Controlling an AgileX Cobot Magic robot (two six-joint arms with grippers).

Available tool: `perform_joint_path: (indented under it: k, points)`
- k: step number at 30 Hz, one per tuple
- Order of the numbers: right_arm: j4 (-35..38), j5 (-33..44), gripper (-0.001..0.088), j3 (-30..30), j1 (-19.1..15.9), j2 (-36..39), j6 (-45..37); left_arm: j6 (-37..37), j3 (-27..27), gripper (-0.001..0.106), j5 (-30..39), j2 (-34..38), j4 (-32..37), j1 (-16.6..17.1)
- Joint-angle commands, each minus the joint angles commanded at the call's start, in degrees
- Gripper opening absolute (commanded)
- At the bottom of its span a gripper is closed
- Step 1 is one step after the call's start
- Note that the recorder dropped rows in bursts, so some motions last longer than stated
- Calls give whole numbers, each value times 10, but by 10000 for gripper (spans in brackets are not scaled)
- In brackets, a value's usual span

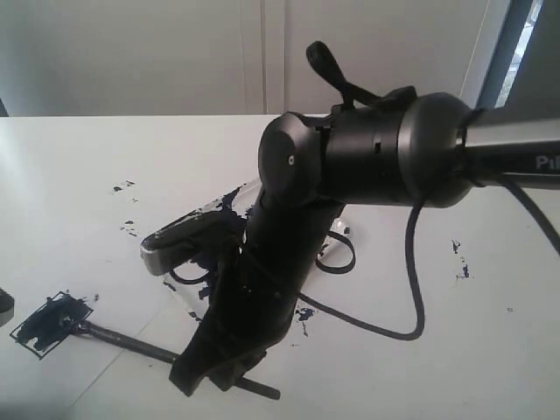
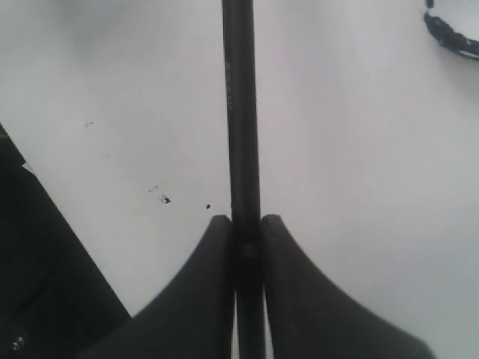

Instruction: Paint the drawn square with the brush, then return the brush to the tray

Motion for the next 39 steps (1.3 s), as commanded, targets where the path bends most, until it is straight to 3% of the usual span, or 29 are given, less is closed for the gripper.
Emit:
perform_joint_path:
  k: [26,34,39]
  points:
    - [31,20,0,0,0,1,-37,-2,0,563,0,0,0,0]
    - [22,-78,0,0,0,0,-25,-2,0,563,0,0,0,0]
    - [19,-96,0,0,0,0,-25,-2,0,563,0,0,0,0]
